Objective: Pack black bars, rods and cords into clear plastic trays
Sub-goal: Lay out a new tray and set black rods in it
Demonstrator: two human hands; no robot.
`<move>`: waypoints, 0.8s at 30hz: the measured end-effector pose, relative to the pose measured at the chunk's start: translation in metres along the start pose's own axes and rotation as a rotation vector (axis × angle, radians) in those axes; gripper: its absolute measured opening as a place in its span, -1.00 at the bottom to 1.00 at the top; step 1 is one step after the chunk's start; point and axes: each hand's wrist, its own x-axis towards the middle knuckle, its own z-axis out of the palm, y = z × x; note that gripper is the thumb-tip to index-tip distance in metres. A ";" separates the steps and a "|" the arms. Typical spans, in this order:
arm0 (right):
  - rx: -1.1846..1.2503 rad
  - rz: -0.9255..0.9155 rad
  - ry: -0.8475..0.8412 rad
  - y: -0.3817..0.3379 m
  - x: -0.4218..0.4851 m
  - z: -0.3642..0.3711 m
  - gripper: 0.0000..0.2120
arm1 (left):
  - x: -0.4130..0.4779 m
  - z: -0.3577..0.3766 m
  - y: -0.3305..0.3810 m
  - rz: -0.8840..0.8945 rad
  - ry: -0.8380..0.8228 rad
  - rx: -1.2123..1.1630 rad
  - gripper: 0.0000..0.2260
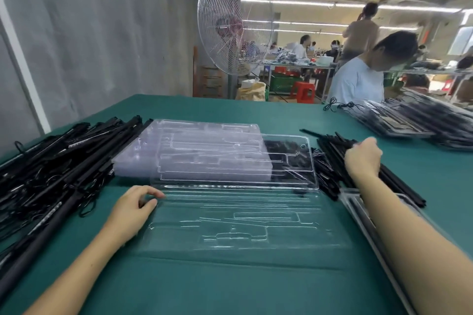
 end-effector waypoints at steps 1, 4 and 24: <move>0.066 -0.054 0.065 -0.007 -0.003 -0.002 -0.84 | -0.001 0.000 0.000 -0.010 0.003 -0.002 -0.76; 0.281 -0.255 0.233 -0.028 -0.020 -0.011 -0.88 | -0.001 0.000 -0.001 -0.045 0.005 -0.037 -0.75; 0.933 0.061 -1.230 -0.080 -0.249 0.041 -0.68 | -0.016 -0.007 0.130 0.085 -0.154 -0.369 -0.72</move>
